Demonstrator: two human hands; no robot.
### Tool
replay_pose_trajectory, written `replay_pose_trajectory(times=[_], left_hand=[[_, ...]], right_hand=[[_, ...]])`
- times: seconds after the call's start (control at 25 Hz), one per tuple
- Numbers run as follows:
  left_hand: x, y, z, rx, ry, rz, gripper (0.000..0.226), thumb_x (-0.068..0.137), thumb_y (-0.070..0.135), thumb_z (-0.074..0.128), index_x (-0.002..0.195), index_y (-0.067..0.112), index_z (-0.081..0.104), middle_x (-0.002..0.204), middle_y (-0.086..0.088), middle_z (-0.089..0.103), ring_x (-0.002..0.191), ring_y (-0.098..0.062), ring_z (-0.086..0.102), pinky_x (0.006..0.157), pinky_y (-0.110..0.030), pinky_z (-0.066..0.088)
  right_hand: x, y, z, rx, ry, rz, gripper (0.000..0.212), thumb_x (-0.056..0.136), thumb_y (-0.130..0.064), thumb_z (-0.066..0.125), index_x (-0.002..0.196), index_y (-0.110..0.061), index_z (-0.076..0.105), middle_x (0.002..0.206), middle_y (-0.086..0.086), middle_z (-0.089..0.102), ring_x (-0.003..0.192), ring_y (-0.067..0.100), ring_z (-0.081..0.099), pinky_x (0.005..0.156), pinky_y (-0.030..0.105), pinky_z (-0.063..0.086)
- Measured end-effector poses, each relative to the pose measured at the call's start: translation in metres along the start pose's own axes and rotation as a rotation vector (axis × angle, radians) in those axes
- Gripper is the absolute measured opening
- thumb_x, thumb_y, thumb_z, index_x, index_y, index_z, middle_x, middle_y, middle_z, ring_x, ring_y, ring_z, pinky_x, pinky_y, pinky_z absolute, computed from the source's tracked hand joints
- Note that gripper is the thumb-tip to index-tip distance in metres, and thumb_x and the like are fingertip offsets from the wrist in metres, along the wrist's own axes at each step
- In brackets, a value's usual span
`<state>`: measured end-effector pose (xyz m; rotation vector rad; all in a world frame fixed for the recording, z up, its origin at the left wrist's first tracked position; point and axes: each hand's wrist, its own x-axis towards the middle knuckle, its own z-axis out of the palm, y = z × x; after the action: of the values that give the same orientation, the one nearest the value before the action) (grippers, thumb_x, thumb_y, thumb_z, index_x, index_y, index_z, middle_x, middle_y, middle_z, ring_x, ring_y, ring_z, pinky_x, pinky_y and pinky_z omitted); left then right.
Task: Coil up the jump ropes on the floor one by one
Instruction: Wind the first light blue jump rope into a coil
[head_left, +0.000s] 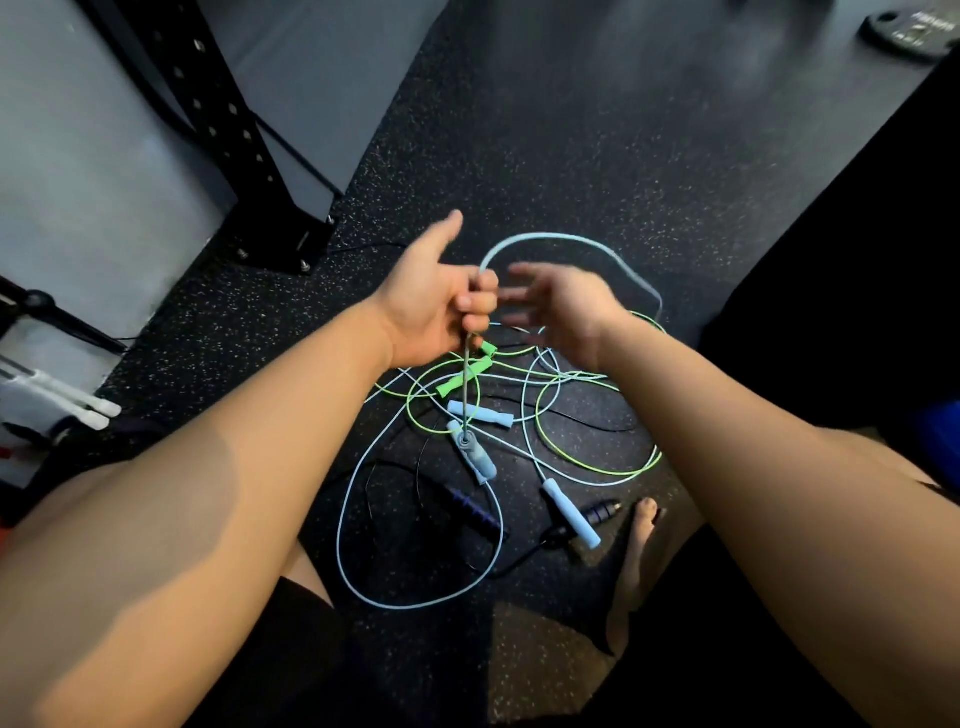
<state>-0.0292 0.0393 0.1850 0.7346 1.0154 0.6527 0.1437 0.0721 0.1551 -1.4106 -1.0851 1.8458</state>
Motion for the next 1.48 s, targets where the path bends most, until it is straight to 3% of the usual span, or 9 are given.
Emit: replay_pose_trajectory(times=[0.24,0.4,0.56,0.64,0.88,1.08,1.2,1.32,1.48], left_hand=[[0.001,0.011,-0.01,-0.12,0.146,0.185,0.069,0.094,0.074,0.025,0.086,0.013,0.057,0.076,-0.001,0.058,0.075,-0.021,0.06,0.078,-0.038,0.044],[0.009,-0.01,-0.015,0.192,0.034,-0.07,0.124,0.076,0.096,0.0,0.109,-0.003,0.066,0.077,-0.012,0.062,0.083,-0.028,0.063,0.092,-0.042,0.045],[-0.002,-0.017,-0.004,0.221,-0.203,-0.264,0.107,0.066,0.103,0.003,0.082,0.011,0.055,0.066,-0.006,0.05,0.068,-0.026,0.05,0.079,-0.041,0.042],[-0.006,-0.006,-0.003,0.122,-0.171,-0.181,0.097,0.066,0.103,0.004,0.074,0.017,0.048,0.06,-0.001,0.04,0.059,-0.021,0.037,0.065,-0.037,0.035],[-0.009,0.02,-0.012,-0.191,-0.055,0.066,0.088,0.074,0.098,0.023,0.087,0.015,0.051,0.072,0.0,0.044,0.061,-0.018,0.039,0.063,-0.036,0.035],[-0.003,0.01,-0.002,0.159,0.11,0.039,0.041,0.099,0.045,0.031,0.092,0.012,0.053,0.066,-0.002,0.05,0.054,-0.017,0.042,0.057,-0.033,0.033],[-0.004,0.008,-0.002,0.311,0.148,-0.001,0.039,0.101,0.037,0.03,0.092,0.012,0.058,0.061,0.001,0.048,0.049,-0.015,0.038,0.053,-0.031,0.032],[-0.008,0.01,-0.005,0.346,0.041,-0.026,0.04,0.101,0.039,0.029,0.09,0.014,0.058,0.061,0.001,0.044,0.047,-0.015,0.037,0.051,-0.03,0.033],[-0.011,0.013,-0.004,0.318,0.004,-0.04,0.044,0.102,0.044,0.032,0.082,0.013,0.056,0.062,-0.003,0.05,0.053,-0.021,0.051,0.057,-0.032,0.043]], right_hand=[[-0.023,0.022,0.02,-0.254,-0.587,-0.011,0.019,0.103,-0.008,0.049,0.112,-0.011,0.065,0.096,0.005,0.075,0.083,0.018,0.07,0.076,0.028,0.053],[-0.019,-0.005,0.014,0.173,-0.36,-0.166,0.022,0.105,-0.013,0.042,0.116,-0.01,0.061,0.09,0.003,0.076,0.074,0.017,0.073,0.069,0.032,0.058],[-0.008,-0.02,-0.003,0.374,0.034,-0.233,0.029,0.108,-0.031,0.041,0.113,-0.009,0.06,0.088,0.006,0.077,0.074,0.019,0.073,0.067,0.029,0.059],[-0.003,-0.016,-0.005,0.226,0.064,-0.066,0.043,0.107,-0.041,0.031,0.112,-0.011,0.061,0.099,0.011,0.076,0.083,0.026,0.071,0.076,0.033,0.053],[-0.027,0.013,0.016,-0.282,-0.553,0.135,0.045,0.08,-0.009,0.047,0.122,-0.017,0.062,0.122,0.012,0.07,0.102,0.026,0.064,0.075,0.032,0.048],[-0.015,0.006,0.009,-0.411,-0.054,-0.185,0.01,0.092,-0.007,0.056,0.088,-0.013,0.062,0.077,0.008,0.066,0.063,0.019,0.061,0.064,0.031,0.05],[-0.003,0.007,-0.006,-0.614,0.259,-0.501,0.019,0.082,-0.018,0.06,0.101,-0.021,0.061,0.084,-0.002,0.062,0.07,0.014,0.058,0.07,0.031,0.05],[0.002,0.01,-0.011,-0.818,0.163,-0.505,0.041,0.086,-0.023,0.059,0.127,-0.022,0.059,0.112,0.0,0.065,0.096,0.013,0.06,0.089,0.03,0.047],[-0.002,0.01,-0.009,-0.892,0.012,-0.472,0.03,0.104,-0.031,0.048,0.093,-0.012,0.07,0.083,0.009,0.072,0.073,0.023,0.063,0.076,0.047,0.052]])
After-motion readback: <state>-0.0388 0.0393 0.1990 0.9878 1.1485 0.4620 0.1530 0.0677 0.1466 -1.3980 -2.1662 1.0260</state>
